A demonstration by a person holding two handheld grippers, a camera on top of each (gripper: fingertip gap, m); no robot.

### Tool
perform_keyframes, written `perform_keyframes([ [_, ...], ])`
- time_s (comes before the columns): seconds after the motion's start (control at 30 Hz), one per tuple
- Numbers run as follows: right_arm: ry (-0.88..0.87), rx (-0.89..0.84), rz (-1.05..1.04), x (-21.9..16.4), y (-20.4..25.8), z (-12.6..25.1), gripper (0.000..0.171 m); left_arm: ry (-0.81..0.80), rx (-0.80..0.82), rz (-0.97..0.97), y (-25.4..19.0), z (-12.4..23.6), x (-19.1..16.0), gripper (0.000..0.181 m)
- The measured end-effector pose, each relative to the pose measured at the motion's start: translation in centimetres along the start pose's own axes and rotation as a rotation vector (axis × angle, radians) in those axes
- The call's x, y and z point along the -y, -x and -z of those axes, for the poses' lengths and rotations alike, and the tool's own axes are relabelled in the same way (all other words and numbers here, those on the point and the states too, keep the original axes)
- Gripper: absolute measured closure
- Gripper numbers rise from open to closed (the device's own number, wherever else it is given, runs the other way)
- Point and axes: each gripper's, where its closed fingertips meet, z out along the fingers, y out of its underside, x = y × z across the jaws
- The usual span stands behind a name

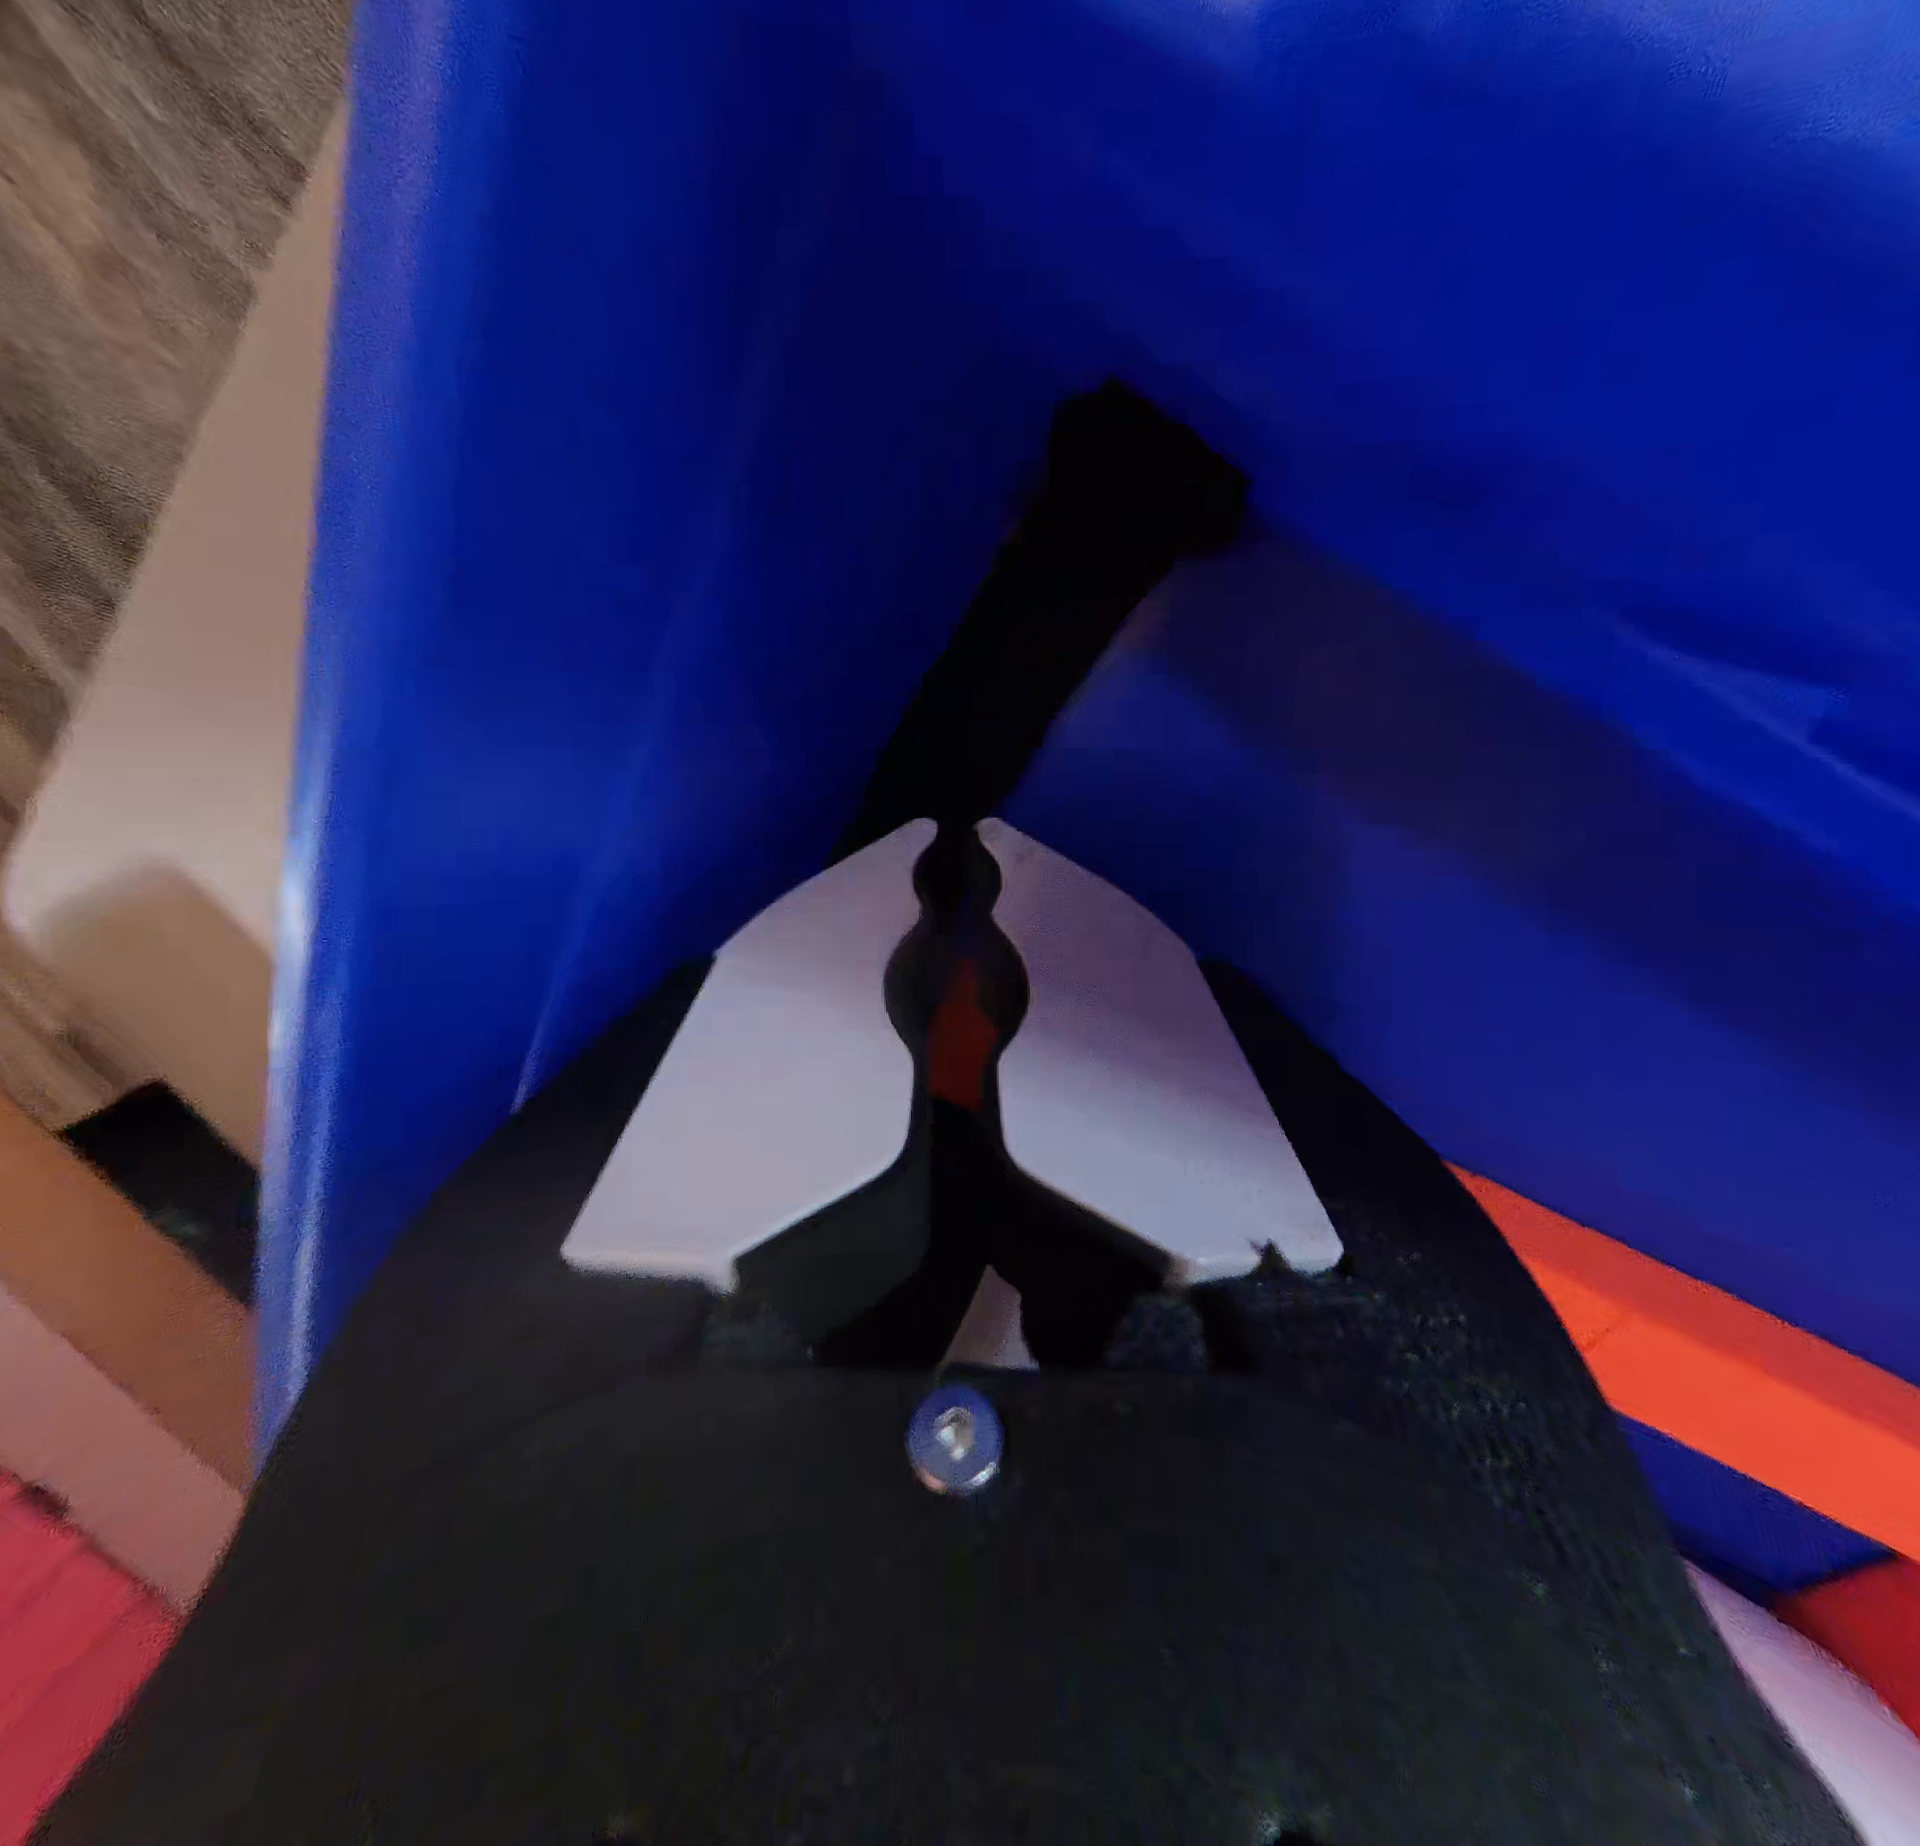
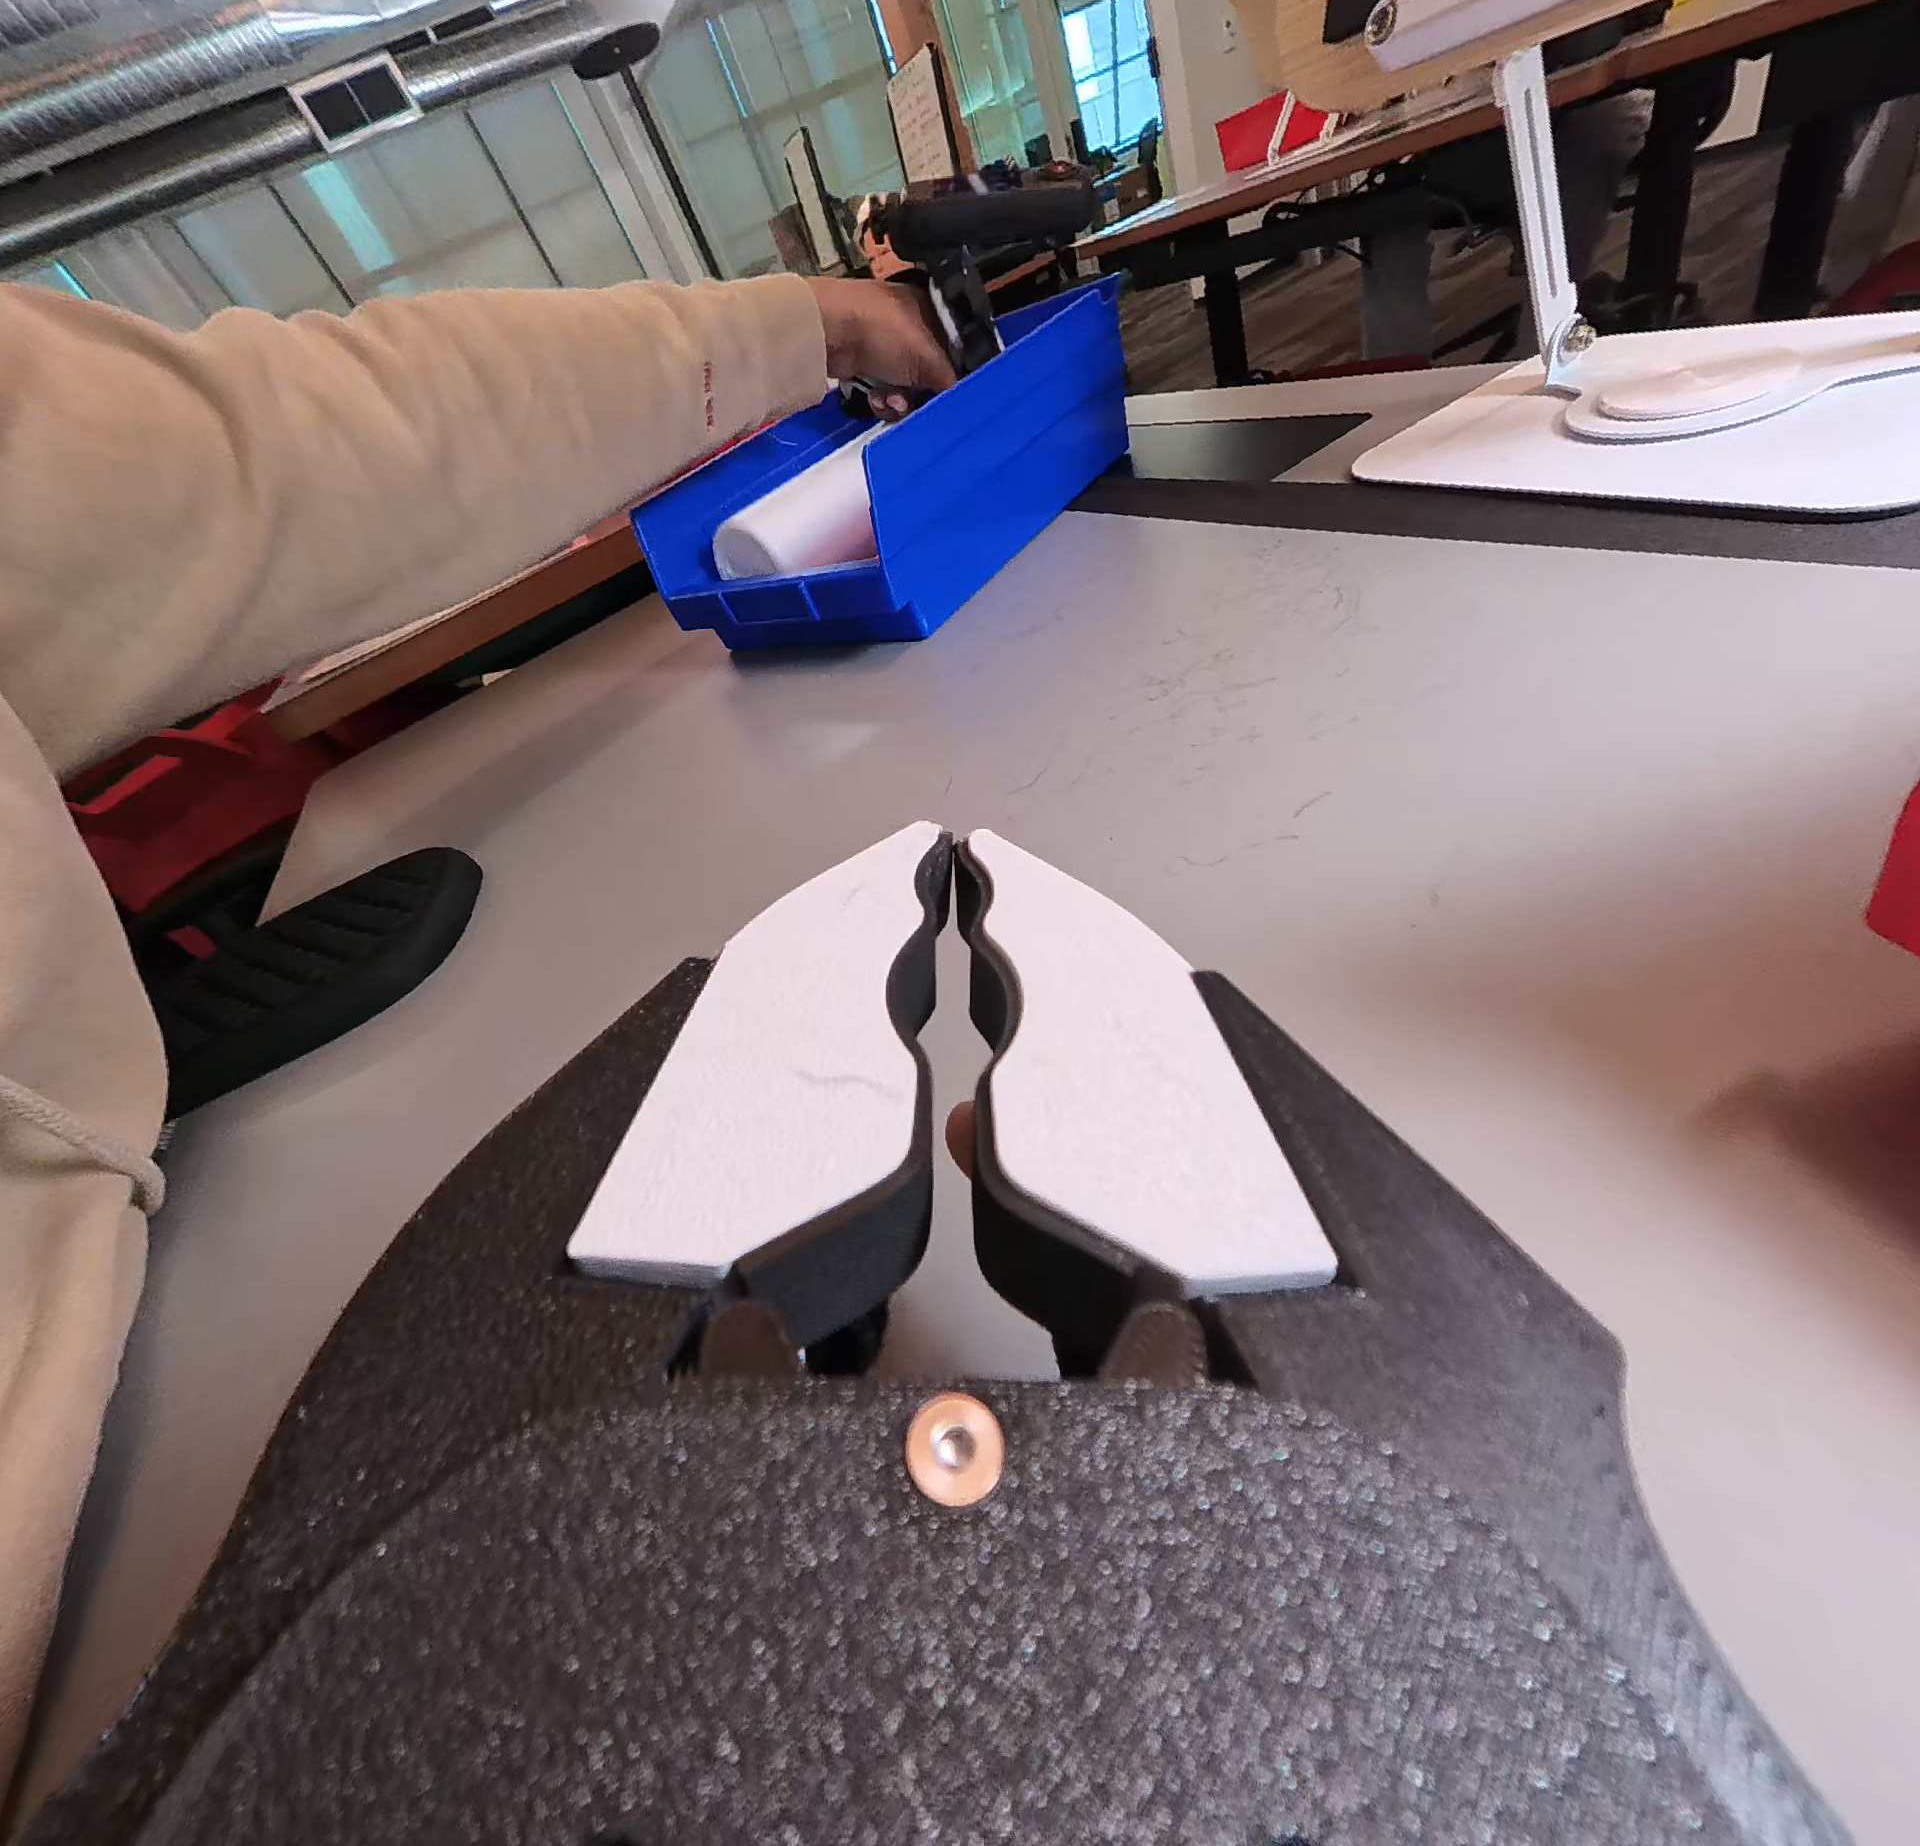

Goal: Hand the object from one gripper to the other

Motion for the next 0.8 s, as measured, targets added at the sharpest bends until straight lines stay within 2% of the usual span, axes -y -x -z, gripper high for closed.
perform_keyframes([
  [0.13, 0.002, -0.006, 0.023, 0.0, 0.1, 0.1, 0.171, -0.107, 0.118, -0.063, 1.3, 3.7, 0.3, 0.180],
  [0.27, 0.016, -0.007, 0.099, -0.1, 0.7, 0.0, 0.171, -0.271, 0.180, -0.019, 3.3, 11.2, -0.4, 0.181],
  [0.37, 0.024, -0.001, 0.148, -0.3, 1.4, -0.1, 0.171, -0.427, 0.199, 0.002, 3.1, 17.5, -1.1, 0.181],
  [0.6, -0.036, -0.025, 0.253, 1.9, 2.2, -0.4, 0.171, -0.997, 0.077, 0.062, -5.0, 30.9, -0.6, 0.181],
  [0.7, -0.098, -0.035, 0.286, 4.9, 3.0, -0.9, 0.171, -1.135, 0.104, 0.091, -7.5, 34.2, -0.5, 0.181],
  [0.8, -0.186, -0.021, 0.295, 8.6, 4.6, -1.2, 0.171, -1.217, 0.085, 0.137, -8.7, 35.9, -0.5, 0.181],
])
